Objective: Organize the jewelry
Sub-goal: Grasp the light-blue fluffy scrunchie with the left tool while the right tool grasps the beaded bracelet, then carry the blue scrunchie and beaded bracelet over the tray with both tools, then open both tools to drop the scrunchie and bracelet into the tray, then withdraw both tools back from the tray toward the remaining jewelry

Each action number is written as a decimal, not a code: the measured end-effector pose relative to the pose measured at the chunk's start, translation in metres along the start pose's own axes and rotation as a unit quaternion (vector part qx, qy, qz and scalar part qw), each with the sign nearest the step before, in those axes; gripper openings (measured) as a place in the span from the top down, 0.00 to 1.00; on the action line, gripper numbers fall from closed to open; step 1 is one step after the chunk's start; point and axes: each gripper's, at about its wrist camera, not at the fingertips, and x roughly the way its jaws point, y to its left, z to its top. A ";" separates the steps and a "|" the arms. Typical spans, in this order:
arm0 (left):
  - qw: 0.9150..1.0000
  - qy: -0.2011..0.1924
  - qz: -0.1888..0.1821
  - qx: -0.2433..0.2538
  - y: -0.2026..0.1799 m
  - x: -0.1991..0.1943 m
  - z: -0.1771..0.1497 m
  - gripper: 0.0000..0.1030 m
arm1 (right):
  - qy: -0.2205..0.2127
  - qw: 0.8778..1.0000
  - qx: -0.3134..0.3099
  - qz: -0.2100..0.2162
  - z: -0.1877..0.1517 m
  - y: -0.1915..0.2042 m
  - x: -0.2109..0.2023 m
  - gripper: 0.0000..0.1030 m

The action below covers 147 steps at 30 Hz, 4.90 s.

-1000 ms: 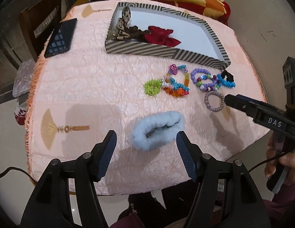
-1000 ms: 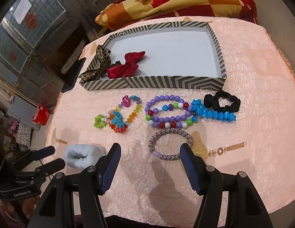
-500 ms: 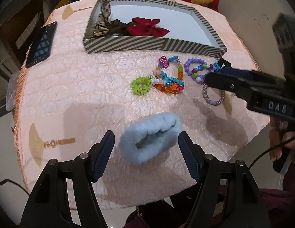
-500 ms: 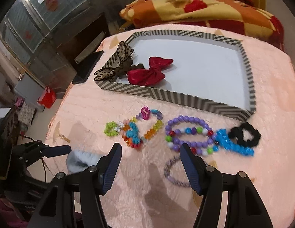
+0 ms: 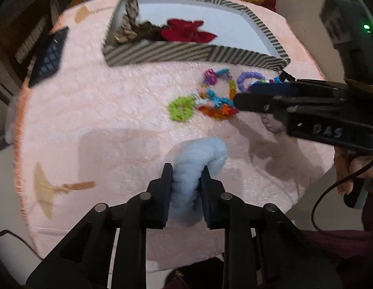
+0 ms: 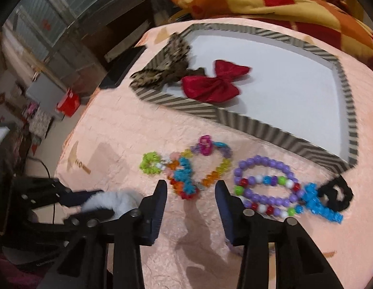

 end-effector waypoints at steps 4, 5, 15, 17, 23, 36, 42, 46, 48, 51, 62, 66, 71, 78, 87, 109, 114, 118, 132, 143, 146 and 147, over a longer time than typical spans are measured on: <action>1.000 -0.001 0.013 -0.022 0.018 -0.004 -0.002 0.81 | 0.005 1.000 -0.027 -0.001 0.007 0.012 0.014 0.63; 0.999 0.001 0.012 -0.033 0.024 -0.005 -0.003 0.81 | 0.008 1.000 -0.028 -0.001 0.008 0.013 0.017 0.63; 0.997 -0.008 0.016 -0.080 0.040 -0.013 -0.006 0.81 | 0.034 0.998 -0.050 0.003 0.017 0.021 0.044 0.63; 0.996 -0.008 0.015 -0.082 0.041 -0.013 -0.006 0.81 | 0.035 0.997 -0.062 0.003 0.018 0.024 0.045 0.64; 0.995 -0.004 0.014 -0.098 0.046 -0.011 -0.005 0.81 | 0.038 0.998 -0.055 0.009 0.021 0.022 0.049 0.80; 0.994 -0.026 0.010 -0.110 0.053 -0.026 0.018 0.81 | -0.031 0.998 -0.026 0.050 0.041 0.017 -0.021 0.80; 0.994 -0.052 0.010 -0.097 0.047 -0.042 0.042 0.81 | -0.060 0.997 -0.023 0.041 0.057 0.008 -0.051 0.80; 0.993 -0.067 0.017 -0.091 0.042 -0.048 0.065 0.81 | -0.075 0.997 -0.019 0.032 0.067 -0.004 -0.067 0.80; 0.993 -0.073 0.021 -0.086 0.039 -0.049 0.076 0.81 | -0.081 0.996 -0.017 0.024 0.073 -0.011 -0.072 0.80; 0.993 -0.084 0.028 -0.079 0.035 -0.050 0.097 0.81 | -0.085 0.996 -0.013 0.018 0.081 -0.020 -0.075 0.80; 0.991 -0.096 0.059 -0.071 0.027 -0.032 0.165 0.81 | -0.079 0.997 -0.006 0.013 0.120 -0.053 -0.063 0.80; 0.991 -0.090 0.069 -0.072 0.027 -0.018 0.185 0.81 | -0.075 0.997 -0.001 0.013 0.137 -0.067 -0.054 0.80; 0.991 -0.077 0.077 -0.083 0.032 0.003 0.209 0.81 | -0.066 0.998 0.002 0.010 0.158 -0.080 -0.038 0.80; 0.989 -0.059 0.090 -0.103 0.047 0.027 0.231 0.81 | -0.048 0.999 0.010 0.020 0.185 -0.090 -0.005 0.80; 0.986 -0.038 0.099 -0.125 0.068 0.055 0.246 0.81 | -0.034 0.999 0.026 0.027 0.207 -0.099 0.026 0.80; 0.985 -0.036 0.088 -0.145 0.084 0.062 0.249 0.65 | -0.012 0.986 0.125 0.107 0.205 -0.112 0.066 0.80; 0.984 -0.041 0.090 -0.147 0.079 0.053 0.242 0.55 | -0.028 0.986 0.129 0.105 0.198 -0.115 0.043 0.80; 0.984 -0.058 0.082 -0.147 0.075 0.043 0.239 0.40 | -0.034 0.985 0.137 0.101 0.184 -0.116 0.024 0.79; 0.982 -0.089 0.095 -0.137 0.048 0.002 0.209 0.40 | -0.087 0.988 0.119 0.036 0.135 -0.106 -0.051 0.57; 0.980 -0.117 0.096 -0.129 0.016 -0.029 0.168 0.40 | -0.091 0.989 0.116 -0.031 0.083 -0.091 -0.070 0.56; 0.980 -0.123 0.099 -0.122 0.008 -0.033 0.159 0.40 | -0.095 0.987 0.119 -0.046 0.068 -0.085 -0.075 0.56; 0.980 -0.124 0.101 -0.117 0.005 -0.034 0.155 0.40 | -0.095 0.987 0.119 -0.049 0.065 -0.083 -0.075 0.55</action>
